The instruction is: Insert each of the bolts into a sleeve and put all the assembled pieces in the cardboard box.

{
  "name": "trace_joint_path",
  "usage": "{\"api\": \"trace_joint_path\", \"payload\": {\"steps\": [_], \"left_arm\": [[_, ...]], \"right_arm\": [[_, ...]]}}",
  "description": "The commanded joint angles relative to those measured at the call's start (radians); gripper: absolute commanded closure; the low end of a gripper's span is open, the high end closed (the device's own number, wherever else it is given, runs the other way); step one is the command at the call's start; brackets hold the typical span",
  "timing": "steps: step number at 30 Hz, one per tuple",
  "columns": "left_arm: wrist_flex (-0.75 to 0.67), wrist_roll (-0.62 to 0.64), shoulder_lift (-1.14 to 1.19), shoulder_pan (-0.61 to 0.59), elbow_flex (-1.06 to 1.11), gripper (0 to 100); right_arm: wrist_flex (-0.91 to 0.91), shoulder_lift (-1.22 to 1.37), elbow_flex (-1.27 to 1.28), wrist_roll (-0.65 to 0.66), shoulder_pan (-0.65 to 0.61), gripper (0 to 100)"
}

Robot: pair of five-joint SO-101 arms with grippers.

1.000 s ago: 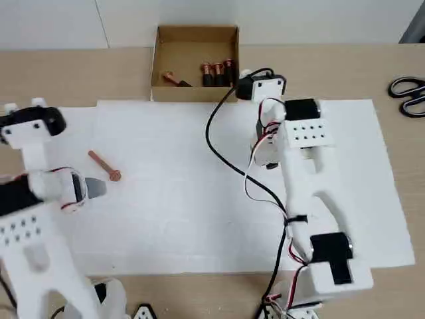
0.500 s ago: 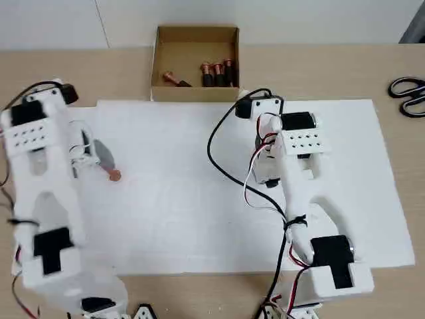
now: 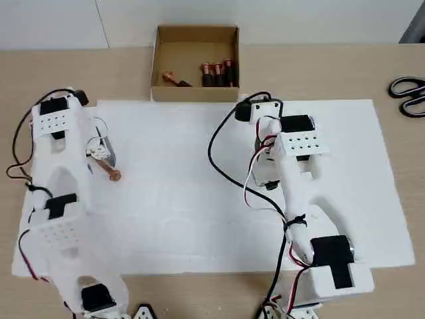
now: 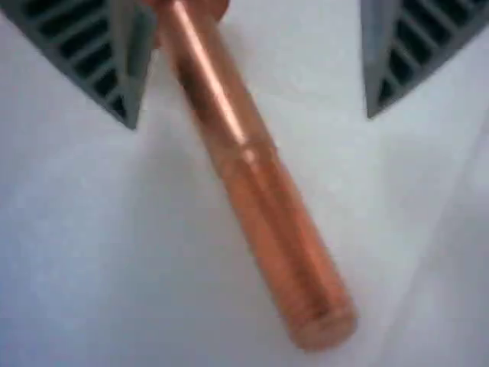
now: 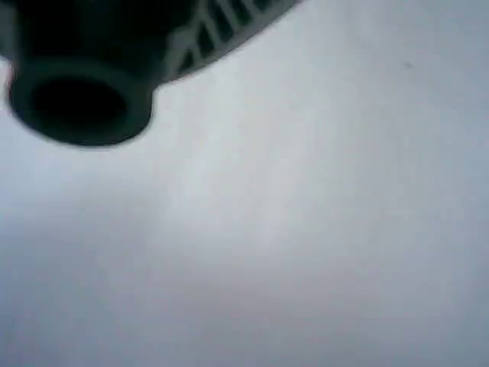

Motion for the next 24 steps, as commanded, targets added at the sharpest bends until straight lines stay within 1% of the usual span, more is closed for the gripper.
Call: {"api": "trace_joint_path", "payload": {"steps": [1, 4, 7, 10, 11, 16, 19, 21, 23, 24], "left_arm": [[-0.031, 0.008, 0.017, 0.008, -0.044, 82], [-0.031, 0.014, 0.031, 0.008, -0.044, 84], [-0.031, 0.052, 0.032, 0.008, -0.045, 91], [-0.026, 0.015, 0.037, 0.037, -0.045, 99], [-0.025, 0.011, 0.037, 0.048, -0.045, 100], [-0.014, 0.015, 0.031, 0.066, -0.062, 99], [0.054, 0.011, 0.031, 0.074, -0.127, 99], [0.121, 0.003, 0.031, 0.086, -0.208, 99], [0.183, -0.057, 0.031, 0.104, -0.302, 99], [0.186, -0.092, 0.031, 0.114, -0.334, 99]], "right_arm": [[-0.007, -0.056, -0.006, 0.0, 0.005, 99.2], [-0.008, -0.054, -0.006, 0.0, 0.005, 99.2], [-0.008, -0.051, -0.006, 0.0, 0.005, 99.2], [-0.008, -0.051, -0.006, 0.0, 0.005, 99.2], [-0.008, -0.051, -0.006, 0.0, 0.005, 99.2], [-0.008, -0.051, -0.006, 0.0, 0.005, 99.2], [-0.008, -0.051, -0.006, 0.0, 0.005, 99.2], [-0.008, -0.051, -0.006, 0.0, 0.005, 99.2], [-0.008, -0.051, -0.006, 0.0, 0.005, 99.2], [-0.008, -0.051, -0.006, 0.0, 0.005, 99.2]]}}
